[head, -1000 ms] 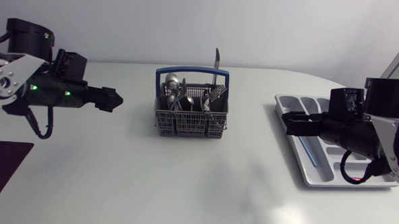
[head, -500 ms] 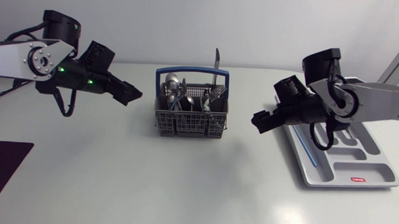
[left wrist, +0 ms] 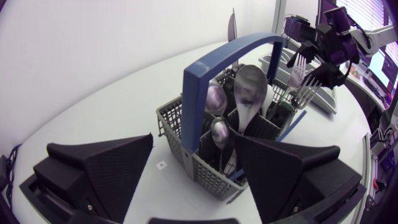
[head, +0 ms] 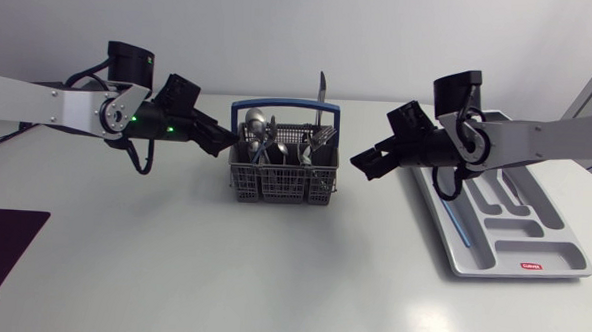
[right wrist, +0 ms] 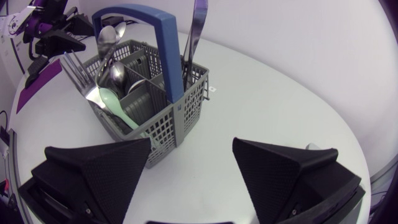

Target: Sort the cutlery from the basket into the organizer compartments.

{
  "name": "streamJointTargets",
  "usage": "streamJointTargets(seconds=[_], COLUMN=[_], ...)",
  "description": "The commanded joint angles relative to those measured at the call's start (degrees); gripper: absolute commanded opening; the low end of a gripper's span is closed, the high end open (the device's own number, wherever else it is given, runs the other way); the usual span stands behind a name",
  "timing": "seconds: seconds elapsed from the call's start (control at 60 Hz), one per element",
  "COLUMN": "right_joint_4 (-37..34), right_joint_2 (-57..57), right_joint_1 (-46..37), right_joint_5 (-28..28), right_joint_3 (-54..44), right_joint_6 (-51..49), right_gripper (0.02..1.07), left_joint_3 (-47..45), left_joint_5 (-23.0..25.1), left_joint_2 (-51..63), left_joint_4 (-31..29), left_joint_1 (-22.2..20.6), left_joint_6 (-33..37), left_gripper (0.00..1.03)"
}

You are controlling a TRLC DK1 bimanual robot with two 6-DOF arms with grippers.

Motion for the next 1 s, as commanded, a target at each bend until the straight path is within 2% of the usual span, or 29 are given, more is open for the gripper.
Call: streamJointTargets(seconds=[0.0, 0.35, 0.417, 0.483, 0.533, 0.583, 0.65, 0.717, 0.75, 0.833, 0.983], right_joint_4=[1.4, 2.9, 3.8, 5.1, 5.8, 5.1, 4.5, 4.5, 4.6, 5.5, 5.3], right_joint_2=[3.3, 4.4, 6.3, 7.7, 8.6, 9.8, 11.1, 11.9, 12.0, 11.8, 11.6], right_joint_1=[-0.3, 3.8, 4.3, 4.7, 4.9, 5.1, 5.3, 5.4, 5.4, 5.1, 4.9], right_joint_5=[-0.7, -0.3, 0.2, 1.8, 2.0, 2.3, 2.3, 2.2, 2.1, 1.6, 1.9], right_joint_3=[2.8, 7.9, 9.3, 10.1, 10.8, 12.1, 13.0, 13.0, 13.0, 12.4, 12.3], right_joint_6=[-1.3, -1.6, -1.6, -1.5, -1.3, -1.3, -1.4, -1.5, -1.5, -0.1, 0.8], right_gripper=[0.96, 0.93, 0.83, 0.71, 0.56, 0.46, 0.41, 0.35, 0.32, 0.08, 0.07], left_joint_3=[2.7, 6.5, 7.7, 8.8, 9.0, 9.1, 9.1, 9.3, 9.2, 8.9, 7.5], left_joint_5=[0.5, 0.5, 0.5, 0.4, -0.2, -1.0, -1.2, -1.4, -1.3, -1.3, -1.4], left_joint_2=[3.8, 8.1, 9.3, 10.4, 10.9, 11.4, 11.9, 12.1, 12.1, 12.0, 10.8], left_joint_4=[1.8, 4.7, 4.9, 5.2, 6.0, 6.8, 7.5, 7.8, 8.0, 8.1, 8.0], left_joint_1=[-0.8, -0.8, -0.8, -0.9, -0.9, -1.0, -1.0, -0.8, -0.8, -1.0, -2.7], left_joint_6=[-1.7, -2.4, -2.7, -3.1, -3.4, -3.6, -3.7, -3.7, -3.6, -3.6, -3.2], left_gripper=[0.87, 0.81, 0.81, 0.70, 0.59, 0.50, 0.41, 0.40, 0.36, 0.27, 0.23])
